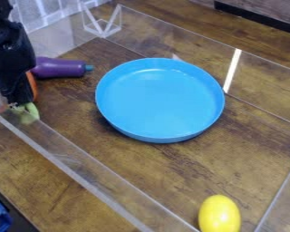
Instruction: Move the carrot to the left side
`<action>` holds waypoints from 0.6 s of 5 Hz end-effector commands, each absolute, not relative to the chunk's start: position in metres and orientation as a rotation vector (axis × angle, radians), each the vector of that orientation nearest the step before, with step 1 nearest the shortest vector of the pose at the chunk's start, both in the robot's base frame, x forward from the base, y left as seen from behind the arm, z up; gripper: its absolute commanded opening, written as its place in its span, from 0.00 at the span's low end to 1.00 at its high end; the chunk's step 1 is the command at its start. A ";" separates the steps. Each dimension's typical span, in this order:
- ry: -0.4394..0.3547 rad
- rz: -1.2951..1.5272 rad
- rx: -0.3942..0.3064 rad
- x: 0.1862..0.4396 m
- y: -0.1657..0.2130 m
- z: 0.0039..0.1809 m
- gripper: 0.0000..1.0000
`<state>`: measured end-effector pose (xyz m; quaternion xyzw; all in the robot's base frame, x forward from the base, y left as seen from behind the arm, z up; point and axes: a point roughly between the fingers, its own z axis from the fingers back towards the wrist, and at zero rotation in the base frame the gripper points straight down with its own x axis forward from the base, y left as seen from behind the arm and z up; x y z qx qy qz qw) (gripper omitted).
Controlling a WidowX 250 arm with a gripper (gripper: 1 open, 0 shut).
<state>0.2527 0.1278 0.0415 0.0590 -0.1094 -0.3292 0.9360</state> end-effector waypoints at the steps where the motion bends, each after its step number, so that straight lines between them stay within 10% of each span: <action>1: -0.275 -0.697 0.149 0.259 0.120 0.057 0.00; 3: -0.299 -0.708 0.132 0.258 0.122 0.041 0.00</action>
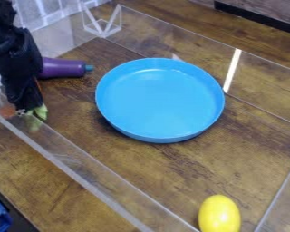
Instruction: Move the carrot to the left side
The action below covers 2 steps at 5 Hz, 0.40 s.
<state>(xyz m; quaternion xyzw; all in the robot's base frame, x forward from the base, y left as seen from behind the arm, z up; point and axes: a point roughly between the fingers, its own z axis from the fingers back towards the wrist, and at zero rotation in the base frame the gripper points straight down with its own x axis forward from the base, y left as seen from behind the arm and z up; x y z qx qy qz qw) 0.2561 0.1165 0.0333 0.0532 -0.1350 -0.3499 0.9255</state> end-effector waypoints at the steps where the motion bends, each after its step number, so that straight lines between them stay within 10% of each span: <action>1: -0.315 -0.708 0.138 0.255 0.127 0.040 1.00; 2: -0.334 -0.718 0.136 0.257 0.123 0.045 1.00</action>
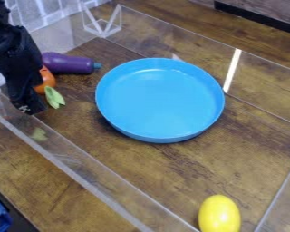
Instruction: Move the carrot to the left side
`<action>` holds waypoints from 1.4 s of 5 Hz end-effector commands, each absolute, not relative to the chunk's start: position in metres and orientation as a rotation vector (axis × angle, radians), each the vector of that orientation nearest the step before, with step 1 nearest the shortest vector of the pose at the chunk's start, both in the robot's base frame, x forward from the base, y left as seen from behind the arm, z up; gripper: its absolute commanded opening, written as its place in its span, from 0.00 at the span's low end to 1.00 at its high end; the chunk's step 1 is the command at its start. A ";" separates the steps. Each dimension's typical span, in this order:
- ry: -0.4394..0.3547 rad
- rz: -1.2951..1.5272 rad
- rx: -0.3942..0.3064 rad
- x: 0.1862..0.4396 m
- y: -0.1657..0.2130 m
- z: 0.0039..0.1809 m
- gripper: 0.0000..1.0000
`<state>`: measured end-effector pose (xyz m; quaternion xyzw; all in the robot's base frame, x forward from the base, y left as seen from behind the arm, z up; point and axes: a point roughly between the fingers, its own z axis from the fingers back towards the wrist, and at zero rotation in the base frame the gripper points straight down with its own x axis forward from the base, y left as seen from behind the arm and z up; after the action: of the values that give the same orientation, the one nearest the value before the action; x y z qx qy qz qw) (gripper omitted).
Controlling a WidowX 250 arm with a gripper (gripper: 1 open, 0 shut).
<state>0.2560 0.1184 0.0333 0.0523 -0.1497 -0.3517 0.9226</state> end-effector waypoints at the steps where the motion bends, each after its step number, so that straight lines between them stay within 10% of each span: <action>1: -0.334 -0.737 0.137 0.265 0.133 0.047 1.00; 7: -0.364 -0.977 0.099 0.256 0.126 0.054 1.00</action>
<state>0.2533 0.1246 0.0399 0.0298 -0.1611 -0.4575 0.8740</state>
